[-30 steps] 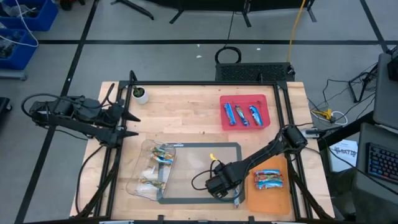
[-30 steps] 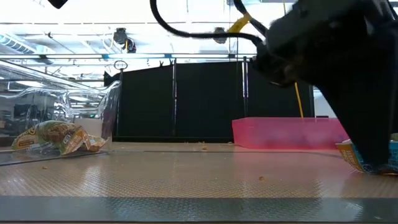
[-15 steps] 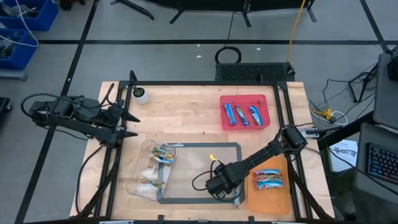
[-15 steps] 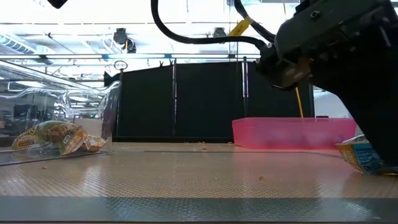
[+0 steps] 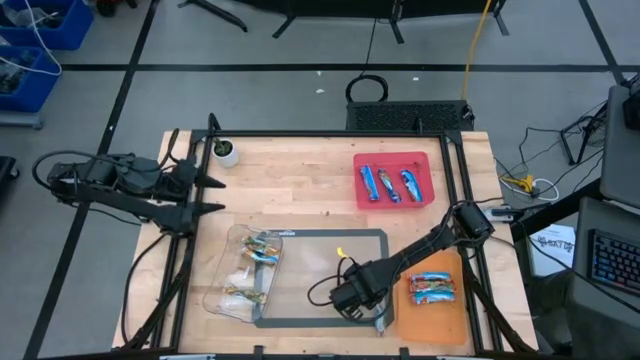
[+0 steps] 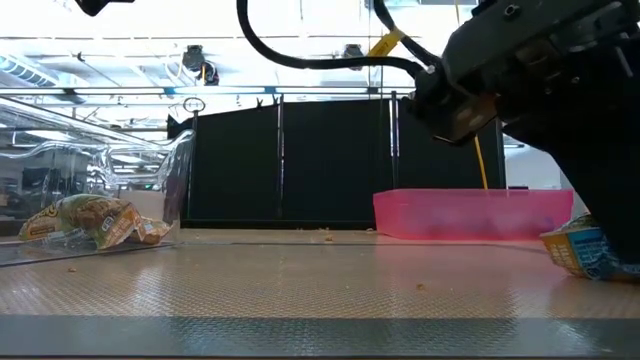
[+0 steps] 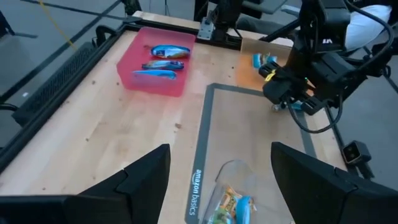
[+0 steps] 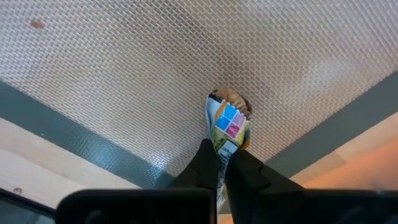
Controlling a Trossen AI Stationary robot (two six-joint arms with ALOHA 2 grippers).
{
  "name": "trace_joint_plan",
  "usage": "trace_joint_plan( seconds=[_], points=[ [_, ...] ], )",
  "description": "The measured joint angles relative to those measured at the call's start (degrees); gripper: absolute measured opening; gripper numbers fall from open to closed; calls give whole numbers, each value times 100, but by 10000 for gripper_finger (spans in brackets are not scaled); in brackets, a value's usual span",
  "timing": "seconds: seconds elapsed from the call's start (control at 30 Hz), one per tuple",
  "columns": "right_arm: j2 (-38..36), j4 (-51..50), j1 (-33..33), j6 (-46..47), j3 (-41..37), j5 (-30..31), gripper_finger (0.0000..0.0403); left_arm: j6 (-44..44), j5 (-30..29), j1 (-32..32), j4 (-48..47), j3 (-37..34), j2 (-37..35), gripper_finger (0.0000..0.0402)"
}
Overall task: Pick and place Granola Bars by type
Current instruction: Put the yellow granola bar into the transparent bin
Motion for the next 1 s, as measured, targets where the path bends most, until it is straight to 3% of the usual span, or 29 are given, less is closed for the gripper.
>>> trace_joint_plan(
  seconds=[0.5,0.77,1.0],
  points=[
    [-637,-165,-270,-267,0,346,0,-63,-42,0,-15,0,9,285],
    [-1429,-226,-558,-726,0,972,0,-67,-38,0,-17,0,11,277],
    [-2412,-93,-887,-1332,0,1915,0,-109,-38,-1,100,0,15,280]
  ],
)
